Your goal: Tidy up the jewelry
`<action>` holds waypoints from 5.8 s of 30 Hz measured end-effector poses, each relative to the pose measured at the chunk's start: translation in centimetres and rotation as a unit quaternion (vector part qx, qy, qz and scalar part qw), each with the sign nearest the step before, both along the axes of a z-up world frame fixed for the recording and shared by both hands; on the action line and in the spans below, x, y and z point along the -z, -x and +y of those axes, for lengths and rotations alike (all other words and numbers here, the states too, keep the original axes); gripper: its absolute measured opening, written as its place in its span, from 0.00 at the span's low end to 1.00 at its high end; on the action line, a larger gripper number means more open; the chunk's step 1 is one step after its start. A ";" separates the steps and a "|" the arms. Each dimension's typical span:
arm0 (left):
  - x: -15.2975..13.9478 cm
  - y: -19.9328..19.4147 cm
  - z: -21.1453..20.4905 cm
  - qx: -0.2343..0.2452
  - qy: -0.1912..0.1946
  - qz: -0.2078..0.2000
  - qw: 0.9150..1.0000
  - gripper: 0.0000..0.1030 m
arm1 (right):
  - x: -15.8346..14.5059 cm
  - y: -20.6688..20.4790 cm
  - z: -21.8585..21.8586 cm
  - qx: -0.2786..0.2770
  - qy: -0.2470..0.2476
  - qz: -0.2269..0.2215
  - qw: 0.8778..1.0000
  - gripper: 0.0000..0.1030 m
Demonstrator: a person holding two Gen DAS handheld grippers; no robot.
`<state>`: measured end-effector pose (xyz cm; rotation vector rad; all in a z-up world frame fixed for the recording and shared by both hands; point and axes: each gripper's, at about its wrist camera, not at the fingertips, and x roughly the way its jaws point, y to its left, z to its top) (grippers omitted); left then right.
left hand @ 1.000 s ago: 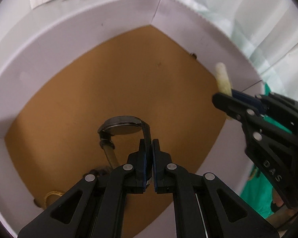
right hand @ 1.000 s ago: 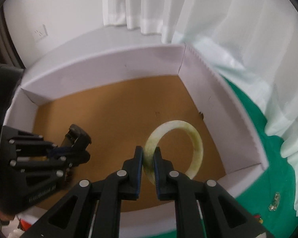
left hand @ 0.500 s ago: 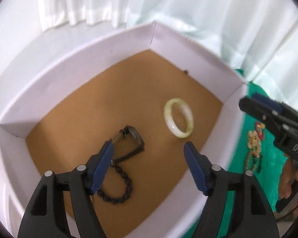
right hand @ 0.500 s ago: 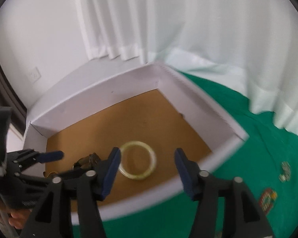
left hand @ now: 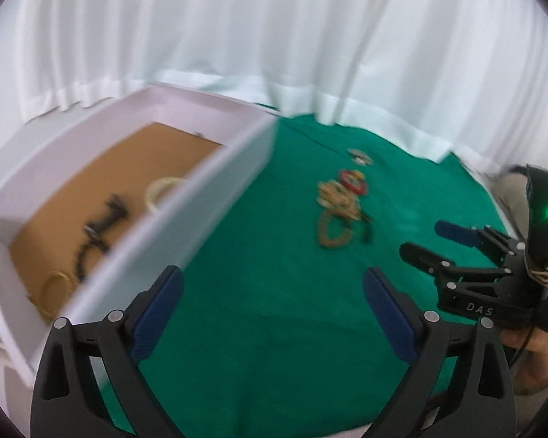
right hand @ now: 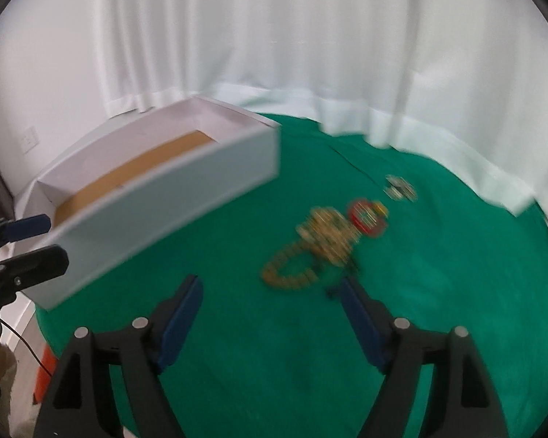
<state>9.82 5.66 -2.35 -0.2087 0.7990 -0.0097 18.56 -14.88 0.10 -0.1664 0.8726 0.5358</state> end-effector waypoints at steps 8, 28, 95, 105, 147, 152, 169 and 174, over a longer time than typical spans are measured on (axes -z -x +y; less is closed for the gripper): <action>3.1 2.7 -5.6 0.034 0.007 0.000 0.999 0.96 | 3.4 6.0 -8.7 0.103 0.006 0.038 0.994 0.82; 5.1 3.9 -6.2 0.051 0.016 0.012 0.998 0.96 | 2.1 9.4 -7.8 0.099 0.004 0.020 0.995 0.83; 8.0 -0.9 -8.4 0.046 -0.056 0.084 0.994 0.98 | 5.7 6.4 -10.6 0.126 0.040 0.060 0.989 0.83; 6.9 -4.2 -6.6 0.048 -0.048 0.095 0.993 0.98 | 6.3 6.2 -11.6 0.138 0.032 0.067 0.988 0.83; 8.4 -15.3 -3.4 0.090 0.011 0.100 0.991 0.09 | 3.5 -8.9 -14.9 0.095 -0.148 0.179 0.968 0.83; 8.8 -14.0 -1.1 0.079 0.044 0.114 0.989 0.09 | 5.8 -20.3 -9.1 0.058 -0.061 0.164 0.983 0.53; 9.0 -13.6 1.4 0.074 0.104 0.124 0.984 0.09 | 13.6 -31.3 -0.8 0.066 0.012 0.255 0.965 0.17; 6.8 -13.0 1.2 0.083 0.134 0.107 0.982 0.09 | 10.9 -29.1 -2.5 0.065 -0.018 0.237 0.969 0.17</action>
